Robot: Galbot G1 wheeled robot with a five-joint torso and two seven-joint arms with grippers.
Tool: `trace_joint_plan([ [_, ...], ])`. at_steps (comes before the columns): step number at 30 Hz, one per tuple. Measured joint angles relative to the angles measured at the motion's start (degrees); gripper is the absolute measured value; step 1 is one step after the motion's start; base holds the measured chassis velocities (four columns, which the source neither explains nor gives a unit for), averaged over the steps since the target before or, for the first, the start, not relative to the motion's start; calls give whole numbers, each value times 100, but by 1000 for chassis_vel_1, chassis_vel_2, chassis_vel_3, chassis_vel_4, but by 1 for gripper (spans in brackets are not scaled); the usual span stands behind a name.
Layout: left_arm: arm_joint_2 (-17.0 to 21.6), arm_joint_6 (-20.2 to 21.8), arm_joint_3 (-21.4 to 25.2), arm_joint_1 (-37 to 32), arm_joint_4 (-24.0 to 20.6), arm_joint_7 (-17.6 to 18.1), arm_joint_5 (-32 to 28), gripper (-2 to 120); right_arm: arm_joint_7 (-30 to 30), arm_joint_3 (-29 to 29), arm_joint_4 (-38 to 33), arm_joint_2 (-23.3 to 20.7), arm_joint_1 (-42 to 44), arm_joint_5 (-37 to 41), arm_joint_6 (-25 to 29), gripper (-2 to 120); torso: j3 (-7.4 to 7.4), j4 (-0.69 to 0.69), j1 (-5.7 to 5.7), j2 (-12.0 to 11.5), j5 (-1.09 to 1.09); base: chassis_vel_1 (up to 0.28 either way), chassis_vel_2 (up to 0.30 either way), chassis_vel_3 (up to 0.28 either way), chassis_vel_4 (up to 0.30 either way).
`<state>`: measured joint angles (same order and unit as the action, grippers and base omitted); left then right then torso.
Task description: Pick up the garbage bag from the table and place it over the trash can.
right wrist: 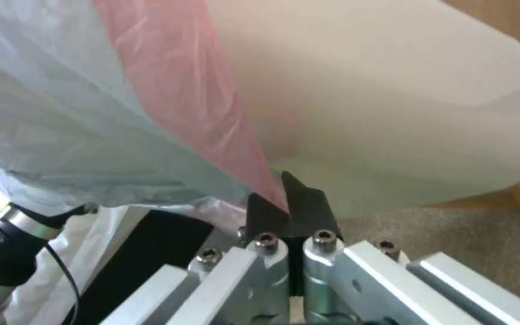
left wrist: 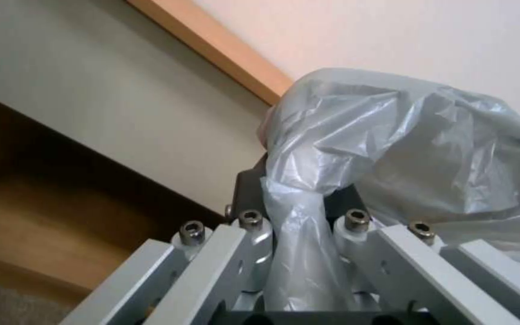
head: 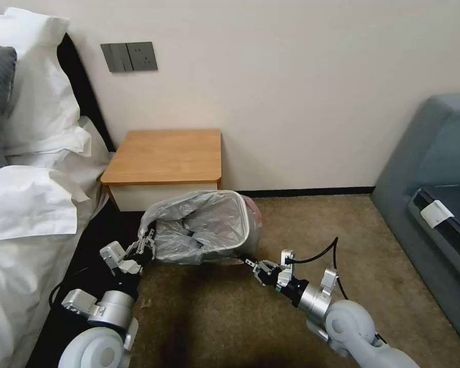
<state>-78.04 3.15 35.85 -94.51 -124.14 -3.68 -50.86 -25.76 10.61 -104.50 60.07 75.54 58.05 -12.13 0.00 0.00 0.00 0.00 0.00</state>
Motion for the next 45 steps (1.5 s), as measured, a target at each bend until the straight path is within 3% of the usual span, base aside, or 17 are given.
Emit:
trace_joint_plan([
  [12,-22,-26,-15,-9,30,-14,68,8,-161,48,82,-45,-8,-144,64,1,0,0,0,0,0,0,0,0,0],
  [20,-34,-34,-35,23,80,39,121,8,-849,110,79,-164,243,-1591,863,35,0,0,0,0,0,0,0,0,0],
  [22,-34,-34,-35,25,80,44,122,8,-861,118,78,-169,253,-1625,880,36,0,0,0,0,0,0,0,0,0],
  [25,-31,-35,-34,68,92,145,179,8,-886,356,-54,-272,548,-2082,1111,53,0,1,0,0,1,0,0,0,0],
  [26,-31,-35,-34,68,92,145,179,8,-886,356,-54,-272,548,-2082,1111,53,0,1,0,0,1,0,0,0,0],
  [30,-12,-24,-97,124,99,285,425,8,-695,1260,-784,-353,1160,-2400,1204,72,0,0,0,0,-1,0,0,0,0],
  [37,9,30,-234,198,250,441,942,8,130,2019,-2183,-584,1609,-2162,778,94,0,-3,0,0,0,0,0,0,0],
  [39,14,7,-281,200,276,471,1125,8,283,2034,-2408,-761,1472,-2152,694,98,-1,-2,0,0,0,0,0,0,0],
  [41,16,-90,-371,187,316,500,1489,8,624,1714,-2713,-1268,888,-2254,513,99,0,1,0,0,1,0,0,0,0],
  [45,25,-285,-472,157,394,489,2058,8,858,863,-2890,-1813,-230,-2256,86,89,0,0,0,0,0,0,0,0,0],
])
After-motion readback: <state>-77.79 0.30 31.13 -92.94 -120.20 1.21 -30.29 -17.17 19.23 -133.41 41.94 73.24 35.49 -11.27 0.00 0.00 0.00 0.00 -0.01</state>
